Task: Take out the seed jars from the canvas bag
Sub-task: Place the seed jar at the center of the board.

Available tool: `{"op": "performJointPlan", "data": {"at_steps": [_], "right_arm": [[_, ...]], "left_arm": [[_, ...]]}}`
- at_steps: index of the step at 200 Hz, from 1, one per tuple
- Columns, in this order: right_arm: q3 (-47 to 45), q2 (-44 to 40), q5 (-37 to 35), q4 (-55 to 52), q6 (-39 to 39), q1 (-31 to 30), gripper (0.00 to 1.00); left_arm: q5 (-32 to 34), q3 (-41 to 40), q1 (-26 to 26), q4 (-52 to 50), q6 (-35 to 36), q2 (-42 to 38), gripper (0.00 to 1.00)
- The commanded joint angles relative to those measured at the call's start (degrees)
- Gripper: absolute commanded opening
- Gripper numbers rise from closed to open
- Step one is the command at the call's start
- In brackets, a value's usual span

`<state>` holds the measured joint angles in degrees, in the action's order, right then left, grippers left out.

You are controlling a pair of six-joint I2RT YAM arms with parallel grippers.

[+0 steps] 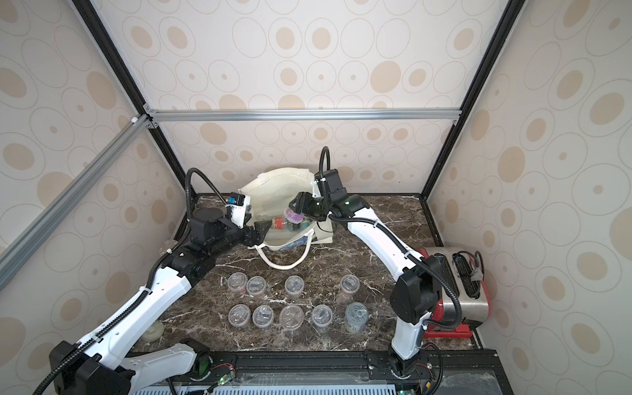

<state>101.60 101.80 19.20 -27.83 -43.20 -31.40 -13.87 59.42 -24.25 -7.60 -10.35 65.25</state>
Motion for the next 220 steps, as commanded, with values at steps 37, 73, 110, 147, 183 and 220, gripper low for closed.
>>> {"op": "performJointPlan", "data": {"at_steps": [37,73,110,147,183,220], "right_arm": [[-2.9,-10.7,5.0,-2.5,-1.7,1.3,0.62],[-9.3,-17.6,7.7,-6.1,0.3,2.1,0.62],[-12.5,-23.0,7.3,-17.5,8.4,2.2,0.62],[-18.2,-26.1,12.0,-21.1,10.0,2.2,0.62],[-22.4,-26.8,17.2,-20.5,9.4,2.3,0.61],[-26.0,-26.0,20.4,-19.8,8.4,1.2,0.61]], "left_arm": [[-33.1,-2.5,-0.6,16.7,-7.1,-2.3,0.87],[-41.0,-6.5,-1.8,21.6,-1.0,-4.9,0.98],[-41.9,-11.9,-6.5,21.6,19.4,-9.8,0.98],[-31.0,-9.7,-11.2,11.4,42.9,-6.0,0.98],[-26.3,-9.7,-14.4,13.2,53.2,-0.1,0.98],[-26.6,-9.5,-15.9,18.3,52.5,4.0,0.98]]}}
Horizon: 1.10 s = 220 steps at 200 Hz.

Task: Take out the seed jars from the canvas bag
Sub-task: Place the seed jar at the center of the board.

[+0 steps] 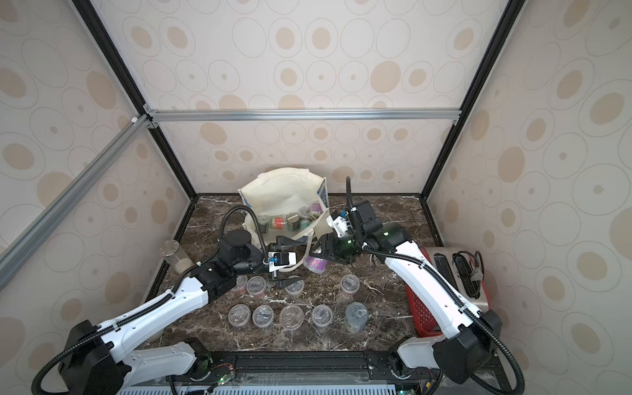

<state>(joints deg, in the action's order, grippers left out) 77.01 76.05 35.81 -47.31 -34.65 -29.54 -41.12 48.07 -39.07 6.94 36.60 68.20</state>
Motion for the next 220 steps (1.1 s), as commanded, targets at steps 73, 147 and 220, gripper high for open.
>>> {"op": "performJointPlan", "data": {"at_steps": [73,147,220], "right_arm": [[-3.3,1.6,4.8,-0.8,1.3,-3.4,0.6],[-1.9,5.0,5.7,-3.0,2.2,-5.3,0.59],[-1.8,4.6,2.8,-2.0,4.5,-5.2,0.78]], "left_arm": [[-2.0,4.5,-3.6,-4.5,13.5,6.2,0.96],[-2.3,5.8,-5.4,-7.4,15.9,8.5,0.73],[-1.5,6.8,-5.6,-5.9,8.0,9.1,0.62]]}}
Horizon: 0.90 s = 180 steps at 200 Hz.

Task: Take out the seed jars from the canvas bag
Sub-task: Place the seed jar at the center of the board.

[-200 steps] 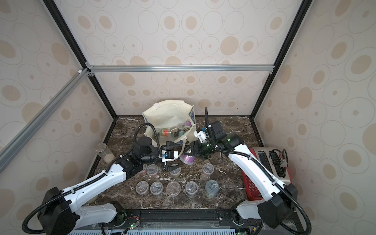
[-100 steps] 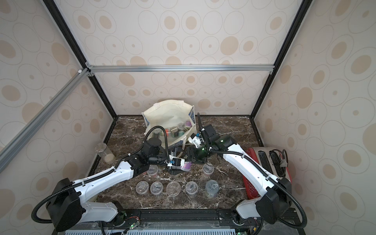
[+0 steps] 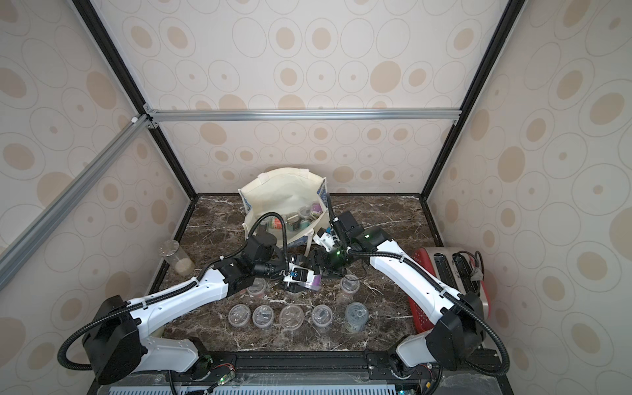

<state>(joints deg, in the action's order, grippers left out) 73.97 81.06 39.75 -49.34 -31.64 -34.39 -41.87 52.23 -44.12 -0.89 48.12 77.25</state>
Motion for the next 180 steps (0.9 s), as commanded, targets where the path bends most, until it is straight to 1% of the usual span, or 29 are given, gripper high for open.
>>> {"op": "performJointPlan", "data": {"at_steps": [1,11,34,43,53,69,82,95,112,130,153,180], "right_arm": [[1.2,-0.5,-1.2,0.1,1.5,-0.4,0.78],[1.3,-1.1,-2.4,0.4,2.0,-0.2,0.82],[0.3,-3.9,-6.4,1.4,3.6,0.1,0.89],[-1.0,-5.7,-8.3,2.3,5.4,0.2,0.89],[-3.5,-8.1,-8.9,4.8,8.3,0.2,0.91],[-7.6,-12.7,-14.2,8.8,10.3,0.2,0.91],[-11.5,-16.6,-17.5,13.6,11.4,0.2,0.91],[-14.8,-20.0,-19.2,18.1,12.6,0.2,0.91],[-18.6,-23.4,-18.6,23.1,16.0,0.1,0.92],[-23.0,-26.8,-16.6,28.5,22.5,0.0,0.92],[-27.9,-30.8,-16.9,34.1,29.6,0.0,0.92],[-30.9,-34.0,-17.6,35.2,40.4,0.0,0.92]], "left_arm": [[-0.8,2.6,-0.5,2.1,-3.7,0.0,0.62],[-0.9,2.3,-0.5,3.0,-5.6,0.0,0.6],[-0.4,1.5,-0.5,4.8,-11.1,0.0,0.61],[0.5,1.3,-0.5,5.0,-13.0,0.1,0.61],[2.1,1.2,-0.5,5.0,-15.6,0.5,0.62],[4.9,2.1,-0.5,4.1,-20.2,1.4,0.62],[5.4,3.1,-0.5,2.4,-23.2,2.2,0.63],[5.5,3.9,-0.5,2.0,-26.9,3.0,0.63],[5.1,4.7,-0.5,2.7,-33.0,4.1,0.62],[3.0,5.6,-0.5,3.6,-39.9,5.3,0.62],[1.5,7.3,-0.5,2.6,-48.1,7.3,0.62],[1.5,9.2,-0.5,0.6,-57.5,10.1,0.6]]}}
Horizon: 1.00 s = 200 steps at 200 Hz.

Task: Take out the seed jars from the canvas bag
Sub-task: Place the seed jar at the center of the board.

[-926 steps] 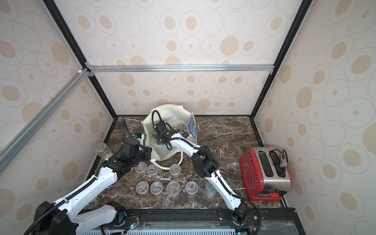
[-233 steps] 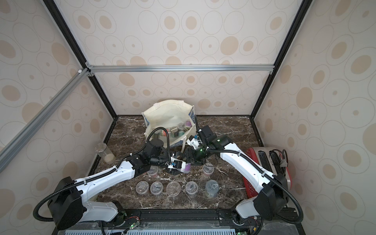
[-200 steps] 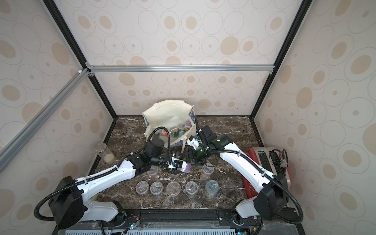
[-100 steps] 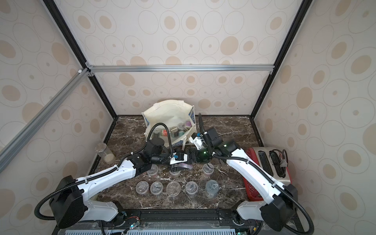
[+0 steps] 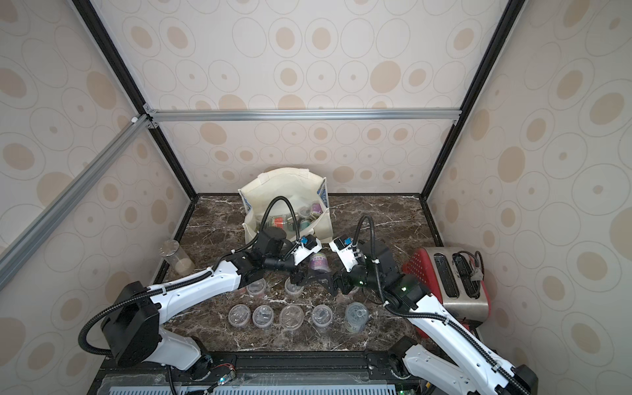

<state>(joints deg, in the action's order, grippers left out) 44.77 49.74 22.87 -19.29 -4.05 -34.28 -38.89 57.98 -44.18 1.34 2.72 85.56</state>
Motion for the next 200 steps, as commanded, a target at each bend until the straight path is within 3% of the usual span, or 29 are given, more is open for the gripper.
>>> {"op": "performJointPlan", "data": {"at_steps": [1,32,89,150,200], "right_arm": [[-1.8,-2.7,-0.8,5.1,13.2,-0.1,0.92],[-4.1,-4.9,-2.3,5.7,21.6,-0.1,0.94],[-6.1,-3.5,-2.6,4.7,36.8,-1.4,0.96],[-6.4,2.6,-8.9,9.9,39.8,-2.1,0.98],[-4.5,9.5,-4.9,9.4,42.6,-3.2,0.94]], "left_arm": [[-1.5,3.4,-0.5,-1.6,-12.6,1.9,0.6],[-2.6,4.2,-0.4,-1.4,-26.6,5.2,0.58],[-5.3,1.8,-0.4,4.2,-42.2,5.6,0.57],[-5.2,-0.3,-0.6,4.4,-43.9,5.2,0.58],[-5.4,-1.4,-1.2,5.8,-45.3,5.0,0.58]]}}
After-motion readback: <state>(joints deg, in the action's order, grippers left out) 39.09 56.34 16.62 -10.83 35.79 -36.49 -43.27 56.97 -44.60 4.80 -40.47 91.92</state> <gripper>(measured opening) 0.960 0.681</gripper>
